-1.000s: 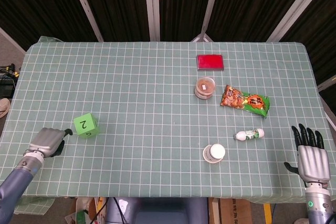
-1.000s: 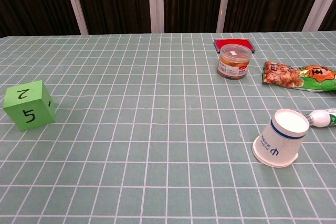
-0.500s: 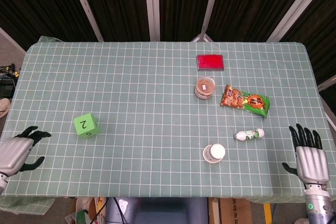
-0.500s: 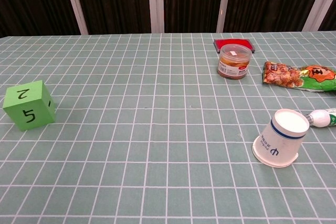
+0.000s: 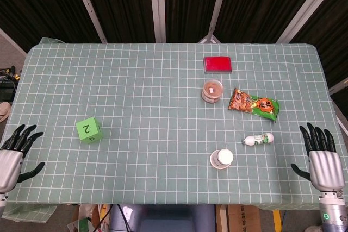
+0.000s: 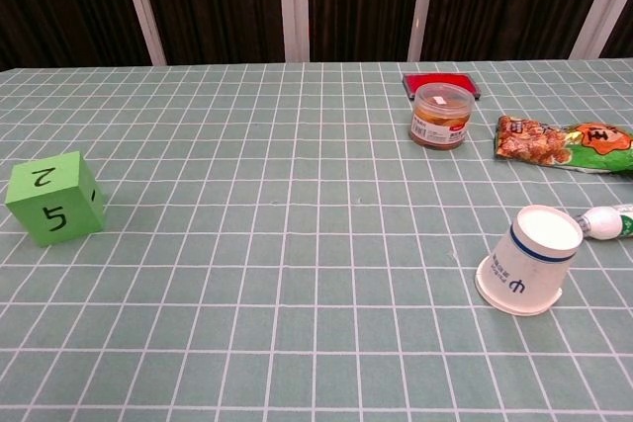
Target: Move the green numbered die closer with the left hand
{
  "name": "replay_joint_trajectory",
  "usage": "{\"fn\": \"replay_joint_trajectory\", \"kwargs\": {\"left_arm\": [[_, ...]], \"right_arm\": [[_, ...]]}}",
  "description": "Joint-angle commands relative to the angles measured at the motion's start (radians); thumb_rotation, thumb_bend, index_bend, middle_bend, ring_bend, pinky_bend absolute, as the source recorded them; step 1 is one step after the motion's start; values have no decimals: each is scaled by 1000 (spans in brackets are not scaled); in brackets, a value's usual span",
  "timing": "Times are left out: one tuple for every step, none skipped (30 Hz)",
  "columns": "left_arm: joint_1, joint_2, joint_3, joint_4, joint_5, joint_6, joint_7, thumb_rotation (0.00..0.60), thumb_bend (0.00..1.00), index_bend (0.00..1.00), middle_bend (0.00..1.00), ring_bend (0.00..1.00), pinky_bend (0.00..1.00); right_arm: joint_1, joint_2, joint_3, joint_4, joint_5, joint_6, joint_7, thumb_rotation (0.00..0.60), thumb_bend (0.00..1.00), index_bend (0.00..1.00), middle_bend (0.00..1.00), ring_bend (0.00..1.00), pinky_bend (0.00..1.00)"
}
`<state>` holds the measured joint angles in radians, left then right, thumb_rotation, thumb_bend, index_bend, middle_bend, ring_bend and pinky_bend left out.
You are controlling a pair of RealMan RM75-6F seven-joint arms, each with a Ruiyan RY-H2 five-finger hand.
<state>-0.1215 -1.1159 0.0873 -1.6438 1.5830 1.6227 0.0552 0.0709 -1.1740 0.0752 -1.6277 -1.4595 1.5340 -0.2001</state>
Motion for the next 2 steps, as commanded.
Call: {"fn": "replay_joint_trajectory", "kwargs": {"left_arm": [[9,1,1,-13,15,2,24,600,281,182,76,0,218],[13,5,3,-23,14,-1,34,600,281,180,76,0,218]], "right_arm": [[-3,5,3,-2,5,1,1,600,79,58,5,1,0],[-4,6,4,-4,9,-1,0,600,79,58,5,1,0]]}}
